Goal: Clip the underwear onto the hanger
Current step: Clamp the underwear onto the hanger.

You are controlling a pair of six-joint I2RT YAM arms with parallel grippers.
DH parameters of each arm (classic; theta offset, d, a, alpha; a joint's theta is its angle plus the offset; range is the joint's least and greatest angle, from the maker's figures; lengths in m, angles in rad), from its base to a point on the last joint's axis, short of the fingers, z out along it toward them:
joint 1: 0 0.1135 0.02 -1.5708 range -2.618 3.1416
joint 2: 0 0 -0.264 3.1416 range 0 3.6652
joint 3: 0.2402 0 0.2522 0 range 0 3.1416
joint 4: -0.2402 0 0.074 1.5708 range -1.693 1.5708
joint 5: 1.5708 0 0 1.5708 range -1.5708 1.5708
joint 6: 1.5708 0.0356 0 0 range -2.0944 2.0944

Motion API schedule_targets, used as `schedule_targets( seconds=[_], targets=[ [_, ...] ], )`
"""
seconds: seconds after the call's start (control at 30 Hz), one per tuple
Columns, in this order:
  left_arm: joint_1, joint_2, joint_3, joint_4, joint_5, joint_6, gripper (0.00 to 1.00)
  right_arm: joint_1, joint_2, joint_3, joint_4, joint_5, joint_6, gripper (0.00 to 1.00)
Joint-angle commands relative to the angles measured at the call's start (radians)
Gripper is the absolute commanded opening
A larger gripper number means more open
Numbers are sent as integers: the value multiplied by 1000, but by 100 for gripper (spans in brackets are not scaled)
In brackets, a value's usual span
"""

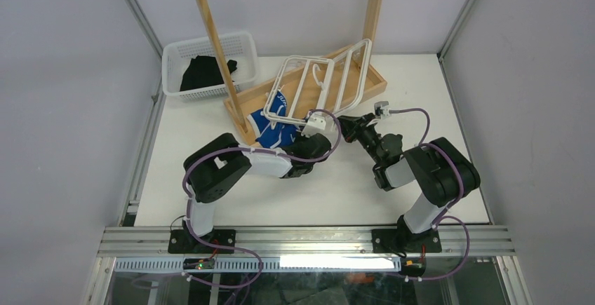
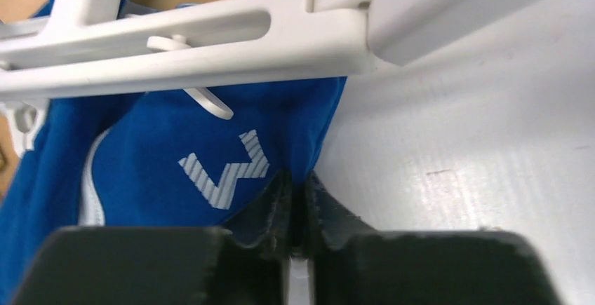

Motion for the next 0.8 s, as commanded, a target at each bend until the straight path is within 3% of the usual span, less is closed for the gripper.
schedule_targets(
  seconds=[0.0, 0.13, 0.4, 0.77],
  targets=[
    [-9, 0, -24, -1, -28, 27, 0, -1, -32, 29, 126, 12, -14, 0],
    [-10, -120, -90, 20, 83, 57, 0, -1, -39, 27, 126, 15, -1, 0],
    [-51, -447, -228, 56, 499, 184, 0, -2, -55, 27, 126, 24, 12, 0],
    [-161, -469, -276, -59, 676, 196, 0, -1, -43, 21, 126, 25, 9, 0]
  ],
)
